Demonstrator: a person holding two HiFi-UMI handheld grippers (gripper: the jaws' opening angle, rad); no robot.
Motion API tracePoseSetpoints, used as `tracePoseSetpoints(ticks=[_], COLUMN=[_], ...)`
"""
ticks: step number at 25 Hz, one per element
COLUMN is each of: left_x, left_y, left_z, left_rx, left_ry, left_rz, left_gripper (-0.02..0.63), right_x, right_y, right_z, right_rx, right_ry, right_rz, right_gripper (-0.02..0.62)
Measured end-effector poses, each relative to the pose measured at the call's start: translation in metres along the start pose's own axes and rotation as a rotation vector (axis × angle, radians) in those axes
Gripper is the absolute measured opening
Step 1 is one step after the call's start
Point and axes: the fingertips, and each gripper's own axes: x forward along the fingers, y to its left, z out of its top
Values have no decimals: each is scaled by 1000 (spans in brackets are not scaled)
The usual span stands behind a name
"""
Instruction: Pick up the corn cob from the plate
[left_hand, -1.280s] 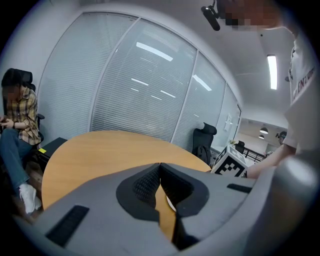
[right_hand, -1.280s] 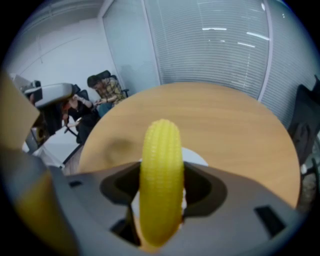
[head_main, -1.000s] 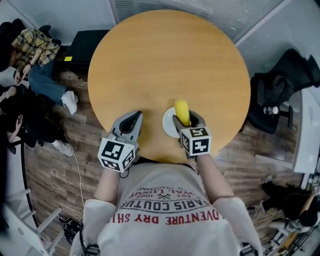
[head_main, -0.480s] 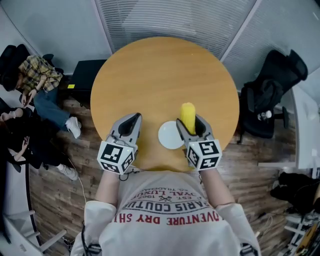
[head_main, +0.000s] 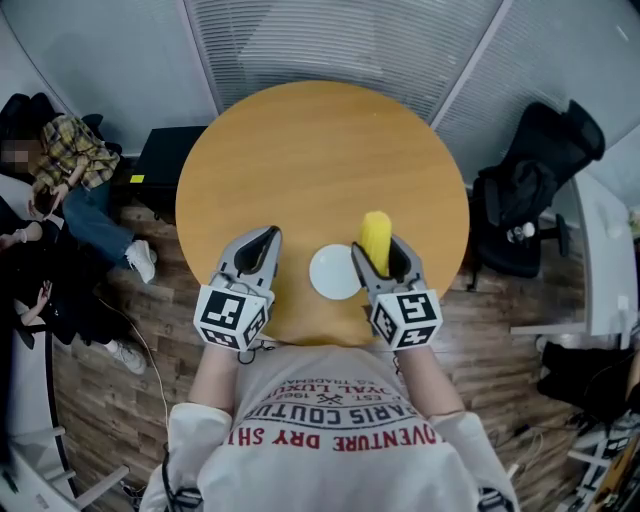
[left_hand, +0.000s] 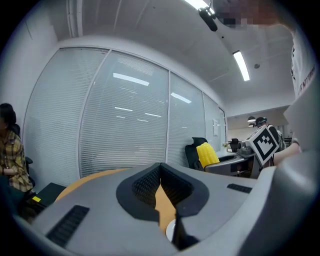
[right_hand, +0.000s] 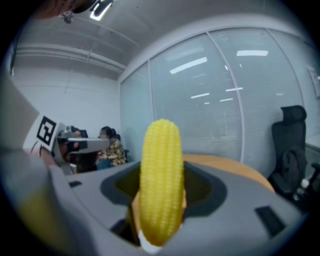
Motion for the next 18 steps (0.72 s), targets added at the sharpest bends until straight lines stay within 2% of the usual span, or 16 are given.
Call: tracePoseSetpoints(ticks=[18], left_x=[-2], left_y=[4], left_z=[-4], left_rx=[-21], left_ry=[11], left_rz=[-1], left_gripper=[34], right_x=[2], right_y=[6], right_z=[-5], right_rx=[17], right_ry=[26], right_rz=[-5], right_gripper=[264])
